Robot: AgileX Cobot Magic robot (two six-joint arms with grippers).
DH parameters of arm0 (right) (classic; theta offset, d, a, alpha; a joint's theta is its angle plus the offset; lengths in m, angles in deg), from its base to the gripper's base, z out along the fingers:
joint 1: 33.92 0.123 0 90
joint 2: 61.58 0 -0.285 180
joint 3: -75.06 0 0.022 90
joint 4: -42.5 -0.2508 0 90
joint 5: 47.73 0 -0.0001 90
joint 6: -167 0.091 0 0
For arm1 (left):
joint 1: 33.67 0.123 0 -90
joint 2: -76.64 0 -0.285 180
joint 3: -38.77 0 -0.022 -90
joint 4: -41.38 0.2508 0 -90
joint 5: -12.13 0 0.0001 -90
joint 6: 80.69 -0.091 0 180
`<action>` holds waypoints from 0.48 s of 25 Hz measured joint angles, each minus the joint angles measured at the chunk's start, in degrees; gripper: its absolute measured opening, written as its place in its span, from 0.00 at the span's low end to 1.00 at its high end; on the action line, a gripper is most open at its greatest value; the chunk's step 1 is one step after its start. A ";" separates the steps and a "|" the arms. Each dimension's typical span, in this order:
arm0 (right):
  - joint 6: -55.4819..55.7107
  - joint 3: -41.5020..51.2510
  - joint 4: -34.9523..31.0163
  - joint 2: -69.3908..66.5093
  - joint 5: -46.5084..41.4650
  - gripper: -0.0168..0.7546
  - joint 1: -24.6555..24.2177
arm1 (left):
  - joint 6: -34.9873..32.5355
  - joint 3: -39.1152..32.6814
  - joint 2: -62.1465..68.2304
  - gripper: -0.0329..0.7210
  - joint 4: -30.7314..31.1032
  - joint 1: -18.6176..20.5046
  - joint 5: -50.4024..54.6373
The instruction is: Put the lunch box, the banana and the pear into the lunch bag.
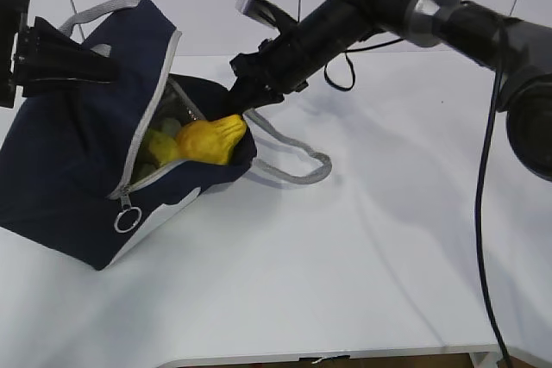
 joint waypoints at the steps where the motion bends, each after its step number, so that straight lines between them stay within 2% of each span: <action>1: 1.71 -1.06 1.81 0.72 -0.51 0.09 0.00 | 0.00 0.00 0.00 0.03 -0.12 0.00 0.00; 9: 10.72 -2.39 15.14 10.22 -2.85 0.07 0.15 | 3.68 0.00 0.00 0.03 -0.70 -0.25 -1.21; 12: 12.55 -2.39 20.35 14.88 -3.26 0.07 1.19 | 4.26 0.00 0.00 0.03 -0.86 -1.91 -1.75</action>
